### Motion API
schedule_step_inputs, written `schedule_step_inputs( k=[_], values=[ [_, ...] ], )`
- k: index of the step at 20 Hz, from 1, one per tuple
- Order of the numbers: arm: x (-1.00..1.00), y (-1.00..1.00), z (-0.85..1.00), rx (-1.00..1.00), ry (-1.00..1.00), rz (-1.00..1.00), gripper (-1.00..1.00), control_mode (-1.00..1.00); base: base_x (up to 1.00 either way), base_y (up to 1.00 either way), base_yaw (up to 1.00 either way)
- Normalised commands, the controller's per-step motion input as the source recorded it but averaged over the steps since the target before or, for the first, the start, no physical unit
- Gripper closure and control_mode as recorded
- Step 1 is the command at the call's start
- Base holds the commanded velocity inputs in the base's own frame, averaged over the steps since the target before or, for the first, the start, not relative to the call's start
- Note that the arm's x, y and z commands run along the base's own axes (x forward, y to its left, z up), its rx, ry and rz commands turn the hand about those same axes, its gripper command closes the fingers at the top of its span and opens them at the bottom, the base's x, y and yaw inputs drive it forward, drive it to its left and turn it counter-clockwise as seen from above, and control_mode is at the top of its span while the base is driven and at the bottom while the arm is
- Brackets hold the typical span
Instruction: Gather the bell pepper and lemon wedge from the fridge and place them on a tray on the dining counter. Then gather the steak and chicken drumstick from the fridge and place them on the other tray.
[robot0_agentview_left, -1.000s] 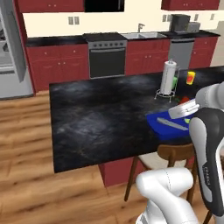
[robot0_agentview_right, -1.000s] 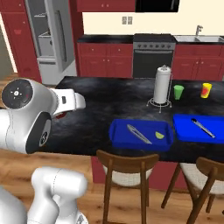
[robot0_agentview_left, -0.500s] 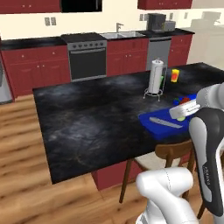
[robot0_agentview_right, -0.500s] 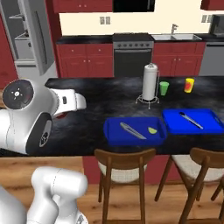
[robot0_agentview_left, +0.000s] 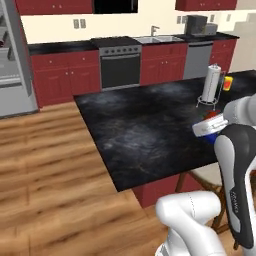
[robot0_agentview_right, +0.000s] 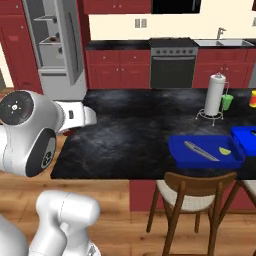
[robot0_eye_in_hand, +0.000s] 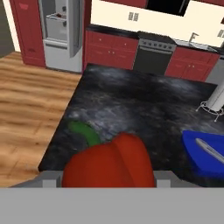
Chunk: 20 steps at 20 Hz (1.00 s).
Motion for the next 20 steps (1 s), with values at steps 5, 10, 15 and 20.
schedule_step_inputs(
  k=[5, 10, 15, 20],
  values=[
    [0.0, 0.0, 0.0, 0.0, 0.0, 0.0, 1.0, 1.0, 0.73, -0.79, 0.08],
    [0.0, 0.0, 0.0, 0.0, 0.0, 0.0, 1.0, 1.0, 0.65, -1.0, 0.03],
    [0.0, 0.0, 0.0, 0.0, 0.0, 0.0, 1.0, 1.0, 0.84, -1.0, 0.01],
    [0.0, 0.0, 0.0, 0.0, 0.0, 0.0, 1.0, 1.0, 1.0, -1.0, -0.05]
  ],
)
